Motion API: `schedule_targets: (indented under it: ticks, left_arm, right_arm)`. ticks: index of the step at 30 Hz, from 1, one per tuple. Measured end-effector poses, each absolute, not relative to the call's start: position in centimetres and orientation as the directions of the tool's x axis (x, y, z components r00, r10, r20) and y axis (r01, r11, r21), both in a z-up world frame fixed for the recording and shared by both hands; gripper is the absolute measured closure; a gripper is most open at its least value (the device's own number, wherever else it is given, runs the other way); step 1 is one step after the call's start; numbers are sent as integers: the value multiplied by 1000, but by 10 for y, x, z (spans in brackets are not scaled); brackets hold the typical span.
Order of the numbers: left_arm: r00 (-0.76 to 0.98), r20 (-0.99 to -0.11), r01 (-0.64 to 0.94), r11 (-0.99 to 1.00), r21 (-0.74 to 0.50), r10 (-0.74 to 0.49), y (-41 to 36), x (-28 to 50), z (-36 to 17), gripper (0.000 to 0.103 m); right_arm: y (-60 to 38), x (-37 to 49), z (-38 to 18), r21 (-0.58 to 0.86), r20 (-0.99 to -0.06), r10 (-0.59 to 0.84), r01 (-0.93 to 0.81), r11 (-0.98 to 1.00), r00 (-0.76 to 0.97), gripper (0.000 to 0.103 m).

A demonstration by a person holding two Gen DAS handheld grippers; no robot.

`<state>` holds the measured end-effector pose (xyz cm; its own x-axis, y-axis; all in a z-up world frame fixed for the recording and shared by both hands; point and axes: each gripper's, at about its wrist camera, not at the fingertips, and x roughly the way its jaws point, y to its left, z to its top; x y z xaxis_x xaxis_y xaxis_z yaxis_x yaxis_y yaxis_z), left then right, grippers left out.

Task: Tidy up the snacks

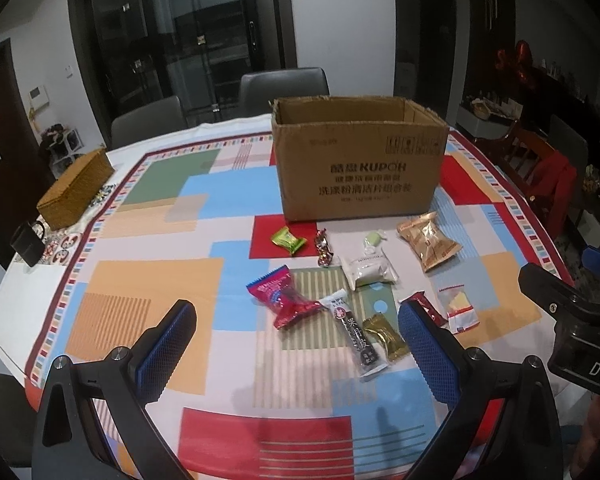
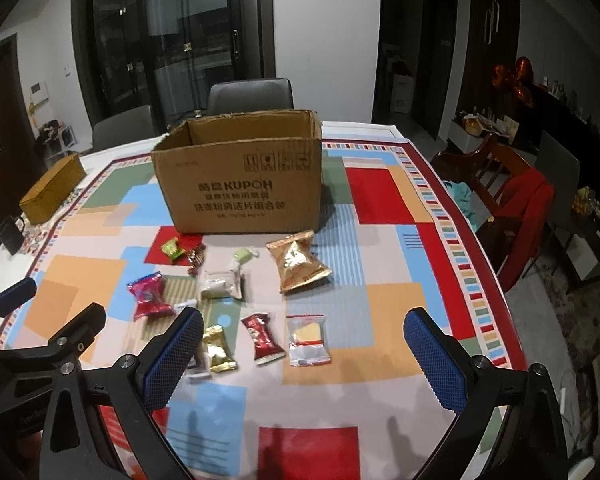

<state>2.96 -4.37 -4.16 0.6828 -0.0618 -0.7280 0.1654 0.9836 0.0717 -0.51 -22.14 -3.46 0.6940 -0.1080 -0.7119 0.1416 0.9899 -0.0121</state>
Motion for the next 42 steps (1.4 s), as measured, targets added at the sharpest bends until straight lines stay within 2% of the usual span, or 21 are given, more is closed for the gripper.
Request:
schedule_targets:
  ticks: [15,21,26,38,42]
  left_arm:
    - [654,-755,168,982,84,-48,-65,58,-96,5]
    - [600,-798,197,978,74,-60,-75,66,-125,19]
    - [583,-810,204,977,67,-66,-78,69,-138,20]
    - [539,-839,207,977,50,-72,-82,84,-163,32]
    - [513,-854,210,977,32,-82,-80,89,-173,43]
  right_arm:
    - [-236,26,-95,-34,-766,-87,95,995,637,15]
    - [-240,32,-117,-42,-793,-90,92,995,603,18]
    - [-245,39,-135,-39,-813,-84,90,995,577,21]
    - [-245,52,-159,-30,-838,-72,87,996,541,24]
    - [-243,59,-164,-26,-844,-67,84,996,533,27]
